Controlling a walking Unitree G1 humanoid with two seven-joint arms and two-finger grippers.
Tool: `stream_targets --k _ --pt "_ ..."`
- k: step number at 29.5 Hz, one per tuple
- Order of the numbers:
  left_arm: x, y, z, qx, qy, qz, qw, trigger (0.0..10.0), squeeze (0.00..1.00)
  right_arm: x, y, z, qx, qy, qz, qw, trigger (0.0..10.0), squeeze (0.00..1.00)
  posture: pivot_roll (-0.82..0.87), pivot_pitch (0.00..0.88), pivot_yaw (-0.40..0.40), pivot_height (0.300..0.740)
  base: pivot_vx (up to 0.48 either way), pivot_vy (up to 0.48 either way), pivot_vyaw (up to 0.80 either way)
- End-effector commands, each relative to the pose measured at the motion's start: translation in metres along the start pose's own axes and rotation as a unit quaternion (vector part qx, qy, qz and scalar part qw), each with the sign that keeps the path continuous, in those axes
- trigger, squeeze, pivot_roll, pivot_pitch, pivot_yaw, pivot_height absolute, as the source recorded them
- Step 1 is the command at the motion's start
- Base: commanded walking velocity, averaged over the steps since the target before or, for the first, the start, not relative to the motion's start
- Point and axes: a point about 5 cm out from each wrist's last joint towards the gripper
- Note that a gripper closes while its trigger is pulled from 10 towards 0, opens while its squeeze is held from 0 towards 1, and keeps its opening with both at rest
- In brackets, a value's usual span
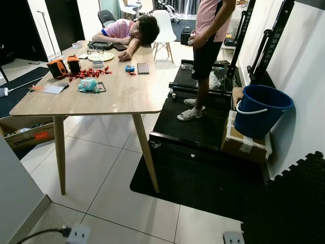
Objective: Hang keys on a hook
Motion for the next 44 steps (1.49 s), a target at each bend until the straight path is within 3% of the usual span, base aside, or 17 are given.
stream_targets --k 1,2,3,5,6,7,9,12,15,22,25,34,37,39,44 --pt "0.013 -0.002 -0.006 0.009 0.013 0.036 0.999 10.0 0.0 0.014 -0.003 -0.001 0.005 -0.011 0.04 0.999 10.0 0.0 0.07 0.062 0.014 0.74 0.0 0.0 0.0" --pt "0.027 -0.004 -0.009 0.014 0.019 0.072 0.997 10.0 0.0 0.027 -0.005 -0.003 0.013 -0.014 0.075 0.997 10.0 0.0 0.08 0.062 0.013 0.74 0.0 0.0 0.0" --pt "0.027 -0.004 -0.009 0.014 0.019 0.072 0.997 10.0 0.0 0.027 -0.005 -0.003 0.013 -0.014 0.075 0.997 10.0 0.0 0.08 0.062 0.013 0.74 0.0 0.0 0.0" --pt "0.066 0.007 -0.008 0.016 0.019 0.178 0.984 10.0 0.0 0.061 -0.003 -0.016 0.045 -0.004 0.183 0.982 10.0 0.0 0.07 0.073 0.01 0.74 0.0 0.0 0.0" --pt "0.066 0.007 -0.008 0.016 0.019 0.178 0.984 10.0 0.0 0.061 -0.003 -0.016 0.045 -0.004 0.183 0.982 10.0 0.0 0.07 0.073 0.01 0.74 0.0 0.0 0.0" --pt "0.088 0.028 -0.005 0.014 0.022 0.222 0.975 10.0 0.0 0.083 0.01 -0.028 0.072 0.0 0.262 0.962 10.0 0.0 0.08 0.079 0.01 0.74 0.0 0.0 0.0" --pt "0.093 0.039 -0.004 0.017 0.014 0.225 0.974 10.0 0.0 0.095 0.022 -0.033 0.083 -0.006 0.299 0.951 10.0 0.0 0.08 0.084 0.011 0.74 0.0 0.0 0.0" --pt "0.096 0.045 -0.004 0.016 0.011 0.235 0.972 10.0 0.0 0.098 0.026 -0.034 0.087 -0.006 0.31 0.947 10.0 0.0 0.08 0.09 0.011 0.74 0.0 0.0 0.0" --pt "0.11 0.059 -0.004 0.007 0.008 0.271 0.962 10.0 0.0 0.111 0.036 -0.038 0.099 0.005 0.341 0.935 10.0 0.0 0.07 0.095 0.014 0.74 0.0 0.0 0.0" --pt "0.136 0.062 -0.011 0.011 0.003 0.304 0.953 10.0 0.0 0.132 0.039 -0.041 0.099 -0.008 0.371 0.923 10.0 0.0 0.07 0.092 0.021 0.74 0.0 0.0 0.0" --pt "0.157 0.078 -0.018 0.019 -0.006 0.318 0.948 10.0 0.0 0.148 0.053 -0.047 0.104 -0.021 0.391 0.914 10.0 0.0 0.08 0.094 0.028 0.74 0.0 0.0 0.0" --pt "0.17 0.092 -0.022 0.016 -0.02 0.337 0.941 10.0 0.0 0.137 0.067 -0.057 0.122 -0.037 0.376 0.918 10.0 0.0 0.08 0.1 0.035 0.74 0.0 0.0 0.0" --pt "0.177 0.097 -0.022 0.009 -0.015 0.352 0.936 10.0 0.0 0.138 0.071 -0.068 0.139 -0.036 0.38 0.914 10.0 0.0 0.08 0.102 0.041 0.74 0.0 0.0 0.0" --pt "0.186 0.1 -0.019 0.003 -0.019 0.368 0.93 10.0 0.0 0.144 0.072 -0.075 0.146 -0.041 0.386 0.91 10.0 0.0 0.08 0.101 0.043 0.74 0.0 0.0 0.0" --pt "0.196 0.1 -0.016 -0.01 -0.015 0.37 0.929 10.0 0.0 0.144 0.068 -0.076 0.147 -0.041 0.373 0.915 10.0 0.0 0.08 0.102 0.043 0.74 0.0 0.0 0.0"
Point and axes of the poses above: a point about 5 cm out from each wrist's last joint towards the gripper, its own y axis pointing back from the gripper into the wrist, its own x axis along the axis of the wrist's last joint, z = x × y, and after that the axes turned 8 degrees about -y, right-handed
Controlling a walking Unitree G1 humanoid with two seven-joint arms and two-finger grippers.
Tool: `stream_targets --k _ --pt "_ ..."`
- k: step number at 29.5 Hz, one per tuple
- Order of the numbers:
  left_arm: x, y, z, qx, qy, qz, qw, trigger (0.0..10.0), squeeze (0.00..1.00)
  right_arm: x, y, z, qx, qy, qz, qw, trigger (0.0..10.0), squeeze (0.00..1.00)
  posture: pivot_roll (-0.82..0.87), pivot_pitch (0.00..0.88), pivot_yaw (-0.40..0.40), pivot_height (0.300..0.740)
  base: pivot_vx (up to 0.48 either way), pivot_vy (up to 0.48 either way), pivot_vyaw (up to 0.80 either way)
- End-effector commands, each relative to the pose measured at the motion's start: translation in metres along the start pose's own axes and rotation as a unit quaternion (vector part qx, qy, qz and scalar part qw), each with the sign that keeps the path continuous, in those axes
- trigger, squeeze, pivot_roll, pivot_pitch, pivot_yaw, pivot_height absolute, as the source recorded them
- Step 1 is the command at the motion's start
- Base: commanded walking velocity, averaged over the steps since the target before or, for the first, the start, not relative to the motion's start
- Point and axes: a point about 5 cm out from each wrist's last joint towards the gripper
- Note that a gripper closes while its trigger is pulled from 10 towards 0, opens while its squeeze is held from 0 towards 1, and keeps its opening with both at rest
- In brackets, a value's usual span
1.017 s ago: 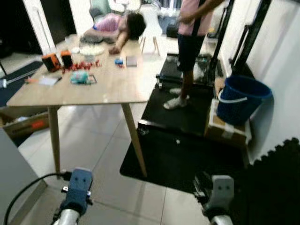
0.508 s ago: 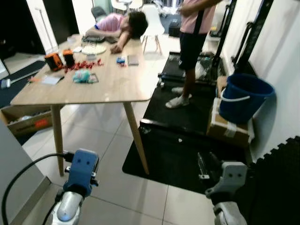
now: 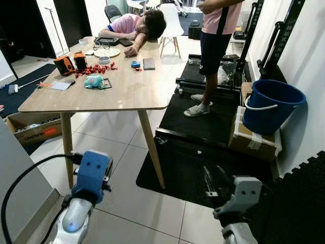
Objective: Hang keys on a hook
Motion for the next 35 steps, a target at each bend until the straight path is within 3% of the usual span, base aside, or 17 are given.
stream_targets --k 1,10,12,16,26,31,35 --pt "0.001 0.001 0.002 -0.01 -0.002 -0.005 1.0 10.0 0.0 -0.003 0.002 0.002 -0.007 -0.001 -0.014 1.0 10.0 0.0 0.08 0.102 0.043 0.74 0.0 0.0 0.0" --pt "0.006 0.008 0.004 -0.046 0.01 -0.005 0.999 10.0 0.0 -0.003 0.005 0.002 0.001 0.01 -0.027 1.0 10.0 0.0 0.08 0.097 0.041 0.74 0.0 0.0 0.0" --pt "0.006 0.022 0.0 -0.077 0.012 -0.012 0.997 10.0 0.0 -0.004 0.008 0.005 0.006 0.019 -0.034 0.999 10.0 0.0 0.1 0.102 0.036 0.74 0.0 0.0 0.0" --pt "0.001 0.033 -0.004 -0.111 0.007 -0.028 0.993 10.0 0.0 -0.002 0.012 0.011 0.026 0.041 -0.046 0.998 10.0 0.0 0.1 0.103 0.039 0.74 0.0 0.0 0.0" --pt "0.005 0.015 0.001 -0.114 0.017 -0.021 0.993 10.0 0.0 0.014 0.022 0.051 0.003 0.085 -0.053 0.995 10.0 0.0 0.06 0.103 0.069 0.74 0.0 0.0 0.0" --pt "0.006 0.018 -0.001 -0.147 0.013 -0.023 0.989 10.0 0.0 0.013 0.02 0.044 -0.003 0.074 -0.046 0.996 10.0 0.0 0.05 0.105 0.096 0.74 0.0 0.0 0.0" --pt "0.007 0.013 -0.002 -0.14 0.008 -0.021 0.99 10.0 0.0 0.011 0.022 0.039 -0.002 0.069 -0.047 0.996 10.0 0.0 0.04 0.104 0.099 0.74 0.0 0.0 0.0"
Point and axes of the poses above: a point about 5 cm out from each wrist's last joint towards the gripper, its own y axis pointing back from the gripper into the wrist, its own x axis along the axis of the wrist's last joint, z = x × y, and after that the axes turned 8 degrees about -y, right-handed
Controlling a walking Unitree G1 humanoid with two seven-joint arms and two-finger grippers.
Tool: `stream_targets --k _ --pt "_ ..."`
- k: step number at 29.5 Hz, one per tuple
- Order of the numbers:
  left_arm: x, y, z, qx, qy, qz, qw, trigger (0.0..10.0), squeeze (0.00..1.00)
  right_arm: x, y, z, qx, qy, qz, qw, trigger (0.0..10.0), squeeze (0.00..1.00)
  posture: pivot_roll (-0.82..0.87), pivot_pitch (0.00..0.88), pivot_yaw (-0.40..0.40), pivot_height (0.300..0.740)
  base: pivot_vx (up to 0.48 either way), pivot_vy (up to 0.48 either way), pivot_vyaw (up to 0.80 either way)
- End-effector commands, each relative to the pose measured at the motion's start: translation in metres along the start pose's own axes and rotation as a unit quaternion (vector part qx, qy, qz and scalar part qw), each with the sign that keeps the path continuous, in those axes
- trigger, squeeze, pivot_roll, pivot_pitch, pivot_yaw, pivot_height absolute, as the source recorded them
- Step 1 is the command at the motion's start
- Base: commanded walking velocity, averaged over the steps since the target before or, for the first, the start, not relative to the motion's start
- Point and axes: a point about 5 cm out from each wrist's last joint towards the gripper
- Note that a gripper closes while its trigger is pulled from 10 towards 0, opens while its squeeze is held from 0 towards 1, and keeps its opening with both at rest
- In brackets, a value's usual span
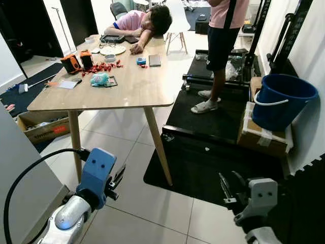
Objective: Hang keys on a hook
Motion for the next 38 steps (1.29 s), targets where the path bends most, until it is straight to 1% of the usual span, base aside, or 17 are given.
stream_targets --k 1,5,7,9,10,13,15,16,20,22,26,33,38 --pt "-0.004 -0.001 -0.003 0.001 -0.008 -0.011 1.0 10.0 0.0 0.001 0.003 -0.004 0.002 0.0 -0.003 1.0 10.0 0.0 0.04 0.104 0.1 0.74 0.0 0.0 0.0" --pt "-0.003 -0.003 -0.002 0.005 -0.006 -0.01 1.0 10.0 0.0 0.0 0.005 -0.005 0.003 -0.004 -0.005 1.0 10.0 0.0 0.04 0.104 0.102 0.74 0.0 0.0 0.0" --pt "-0.002 -0.005 0.0 0.003 -0.005 -0.008 1.0 10.0 0.0 -0.001 0.005 -0.006 0.003 -0.006 -0.006 1.0 10.0 0.0 0.04 0.104 0.106 0.74 0.0 0.0 0.0" --pt "-0.001 -0.008 0.005 0.0 0.002 -0.005 1.0 10.0 0.0 -0.001 0.004 -0.011 0.009 -0.006 -0.006 1.0 10.0 0.0 0.02 0.099 0.1 0.74 0.0 0.0 0.0" --pt "0.0 -0.009 0.005 0.004 0.005 -0.003 1.0 10.0 0.0 0.0 0.003 -0.011 0.011 -0.004 -0.005 1.0 10.0 0.0 0.02 0.094 0.083 0.74 0.0 0.0 0.0" --pt "0.0 -0.01 0.005 0.009 0.01 -0.001 1.0 10.0 0.0 0.001 0.002 -0.011 0.014 -0.003 -0.005 1.0 10.0 0.0 0.02 0.091 0.074 0.74 0.0 0.0 0.0" --pt "0.0 -0.011 0.006 0.012 0.012 0.001 1.0 10.0 0.0 0.001 0.001 -0.009 0.016 -0.001 -0.005 1.0 10.0 0.0 0.02 0.088 0.058 0.74 0.0 0.0 0.0" --pt "0.002 -0.014 0.009 0.025 0.024 0.008 0.999 10.0 0.0 0.006 -0.005 -0.002 0.026 0.012 -0.004 1.0 10.0 0.0 0.02 0.076 0.019 0.74 0.0 0.0 0.0" --pt "0.004 -0.016 0.012 0.036 0.037 0.013 0.999 10.0 0.0 0.012 -0.012 0.006 0.034 0.023 -0.002 0.999 10.0 0.0 0.02 0.07 -0.001 0.74 0.0 0.0 0.0" --pt "0.003 -0.016 0.014 0.045 0.044 0.014 0.998 10.0 0.0 0.015 -0.016 0.01 0.037 0.027 -0.001 0.999 10.0 0.0 0.02 0.065 -0.032 0.74 0.0 0.0 0.0" --pt "0.001 -0.016 0.014 0.054 0.05 0.013 0.997 10.0 0.0 0.018 -0.02 0.012 0.042 0.031 0.0 0.999 10.0 0.0 0.02 0.068 -0.038 0.74 0.0 0.0 0.0" --pt "0.0 -0.015 0.016 0.057 0.051 0.01 0.997 10.0 0.0 0.019 -0.019 0.015 0.039 0.028 -0.003 0.999 10.0 0.0 0.02 0.078 -0.031 0.74 0.0 0.0 0.0" --pt "-0.001 -0.015 0.015 0.065 0.049 0.009 0.997 10.0 0.0 0.021 -0.018 0.009 0.043 0.019 0.006 0.999 10.0 0.0 0.02 0.082 -0.024 0.74 0.0 0.0 0.0"
Point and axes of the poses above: a point about 5 cm out from each wrist's last joint towards the gripper, its own y axis pointing back from the gripper into the wrist, its own x axis along the axis of the wrist's last joint, z = x × y, and after that the axes turned 8 degrees about -y, right-handed
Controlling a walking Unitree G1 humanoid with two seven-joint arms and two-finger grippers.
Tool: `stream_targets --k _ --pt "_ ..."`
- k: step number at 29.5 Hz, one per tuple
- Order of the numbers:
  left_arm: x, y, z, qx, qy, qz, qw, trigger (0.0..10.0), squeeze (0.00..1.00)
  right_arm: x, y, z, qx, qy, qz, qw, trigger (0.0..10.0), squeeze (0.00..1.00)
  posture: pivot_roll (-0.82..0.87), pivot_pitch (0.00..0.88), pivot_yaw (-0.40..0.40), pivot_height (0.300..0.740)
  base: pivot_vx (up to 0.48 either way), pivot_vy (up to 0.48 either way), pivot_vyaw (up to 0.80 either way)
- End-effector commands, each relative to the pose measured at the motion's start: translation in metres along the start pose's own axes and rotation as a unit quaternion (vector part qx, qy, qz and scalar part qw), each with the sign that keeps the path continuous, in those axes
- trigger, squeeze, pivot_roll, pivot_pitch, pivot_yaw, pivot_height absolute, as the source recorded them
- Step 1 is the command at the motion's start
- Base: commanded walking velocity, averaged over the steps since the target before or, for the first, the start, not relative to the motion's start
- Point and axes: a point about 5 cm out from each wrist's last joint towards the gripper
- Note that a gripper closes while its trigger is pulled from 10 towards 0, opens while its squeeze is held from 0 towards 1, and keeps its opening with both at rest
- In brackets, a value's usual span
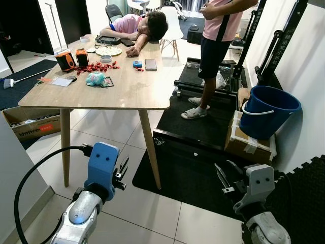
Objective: Hang keys on a hook
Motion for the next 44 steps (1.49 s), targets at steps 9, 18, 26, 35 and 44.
stream_targets --k 9,18,26,35,44 --pt "-0.005 -0.002 -0.001 0.017 -0.012 -0.006 1.0 10.0 0.0 -0.001 0.001 -0.009 0.008 -0.003 0.002 1.0 10.0 0.0 0.03 0.084 -0.012 0.74 0.182 0.0 0.0" --pt "-0.006 -0.003 -0.001 0.024 -0.013 -0.006 1.0 10.0 0.0 0.0 0.001 -0.009 0.011 -0.002 0.001 1.0 10.0 0.0 0.03 0.089 -0.014 0.74 0.431 0.0 0.0" --pt "-0.007 -0.002 -0.002 0.027 -0.013 -0.008 1.0 10.0 0.0 -0.001 0.001 -0.013 0.02 0.011 -0.002 1.0 10.0 0.0 0.03 0.091 -0.01 0.74 0.454 0.0 0.0" --pt "-0.006 -0.002 -0.003 0.027 -0.015 -0.009 0.999 10.0 0.0 -0.003 0.0 -0.014 0.02 0.011 -0.004 1.0 10.0 0.0 0.04 0.093 -0.007 0.74 0.45 0.0 0.32" --pt "-0.006 -0.002 -0.004 0.028 -0.016 -0.008 0.999 10.0 0.0 -0.004 -0.001 -0.016 0.022 0.007 -0.007 1.0 10.0 0.0 0.04 0.094 -0.008 0.74 0.445 0.0 0.37"
Point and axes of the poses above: a point about 5 cm out from each wrist's last joint towards the gripper, its own y axis pointing back from the gripper into the wrist, its own x axis along the axis of the wrist's last joint, z = x × y, and after that the axes turned 8 degrees about -y, right-handed
